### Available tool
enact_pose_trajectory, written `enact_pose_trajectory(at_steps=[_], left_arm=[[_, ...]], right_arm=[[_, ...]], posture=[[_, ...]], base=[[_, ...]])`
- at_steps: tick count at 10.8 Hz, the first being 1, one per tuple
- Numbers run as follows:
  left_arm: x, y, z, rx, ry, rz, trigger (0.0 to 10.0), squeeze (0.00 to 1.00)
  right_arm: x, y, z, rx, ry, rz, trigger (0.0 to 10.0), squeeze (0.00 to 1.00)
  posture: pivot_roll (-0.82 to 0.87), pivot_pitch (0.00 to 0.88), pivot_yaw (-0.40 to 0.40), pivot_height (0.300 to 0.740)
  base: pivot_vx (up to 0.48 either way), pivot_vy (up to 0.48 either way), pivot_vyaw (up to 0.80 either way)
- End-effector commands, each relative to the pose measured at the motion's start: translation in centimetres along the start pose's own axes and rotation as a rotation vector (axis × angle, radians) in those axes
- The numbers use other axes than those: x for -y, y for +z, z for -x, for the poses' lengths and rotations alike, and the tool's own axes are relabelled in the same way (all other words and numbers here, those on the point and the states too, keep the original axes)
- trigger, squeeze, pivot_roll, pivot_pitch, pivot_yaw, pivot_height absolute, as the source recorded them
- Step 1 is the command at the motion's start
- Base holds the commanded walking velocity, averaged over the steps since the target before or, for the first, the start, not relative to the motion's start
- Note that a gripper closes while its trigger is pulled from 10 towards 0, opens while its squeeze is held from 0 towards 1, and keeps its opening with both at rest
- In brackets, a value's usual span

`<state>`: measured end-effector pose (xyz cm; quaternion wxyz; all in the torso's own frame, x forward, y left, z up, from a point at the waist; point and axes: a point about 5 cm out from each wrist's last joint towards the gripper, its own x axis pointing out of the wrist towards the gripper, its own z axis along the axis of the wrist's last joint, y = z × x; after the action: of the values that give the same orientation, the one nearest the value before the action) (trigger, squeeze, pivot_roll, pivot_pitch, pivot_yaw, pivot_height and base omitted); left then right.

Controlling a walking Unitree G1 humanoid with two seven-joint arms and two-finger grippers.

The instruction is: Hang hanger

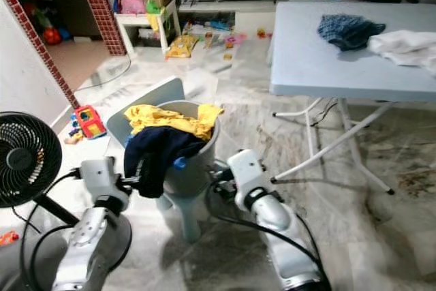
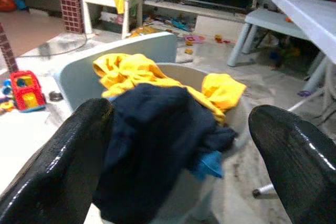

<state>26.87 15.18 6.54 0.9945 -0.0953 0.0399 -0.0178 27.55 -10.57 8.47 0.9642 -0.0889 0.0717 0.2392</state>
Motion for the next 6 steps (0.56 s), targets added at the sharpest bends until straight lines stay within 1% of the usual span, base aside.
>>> enact_pose_trajectory(at_steps=[1,3,4,5,6], left_arm=[[0.2,0.2,-0.1,0.009,-0.005,0.001,10.0,0.00],[0.0,0.1,0.1,0.007,0.002,-0.002,10.0,0.00],[-0.2,0.0,0.2,0.006,0.008,-0.004,10.0,0.00],[-0.4,0.0,0.4,0.005,0.014,-0.006,10.0,0.00],[-0.8,0.0,0.7,0.005,0.024,-0.013,10.0,0.00]], right_arm=[[0.3,0.7,0.0,0.023,-0.001,0.012,10.0,0.00],[0.3,0.5,0.2,0.019,0.002,0.021,10.0,0.00],[0.5,0.5,0.3,0.029,-0.006,0.040,10.0,0.00],[0.8,0.7,0.6,0.052,-0.017,0.082,10.0,0.00],[1.6,0.9,1.2,0.084,-0.054,0.145,10.0,0.00]], posture=[[-0.20,0.000,0.070,0.740],[-0.20,0.000,0.069,0.740],[-0.19,0.000,0.066,0.740],[-0.19,0.000,0.065,0.740],[-0.18,0.000,0.061,0.740]], base=[[0.304,0.277,0.00],[0.296,0.294,0.00],[0.289,0.292,0.00],[0.296,0.296,0.00],[0.292,0.296,0.00]])
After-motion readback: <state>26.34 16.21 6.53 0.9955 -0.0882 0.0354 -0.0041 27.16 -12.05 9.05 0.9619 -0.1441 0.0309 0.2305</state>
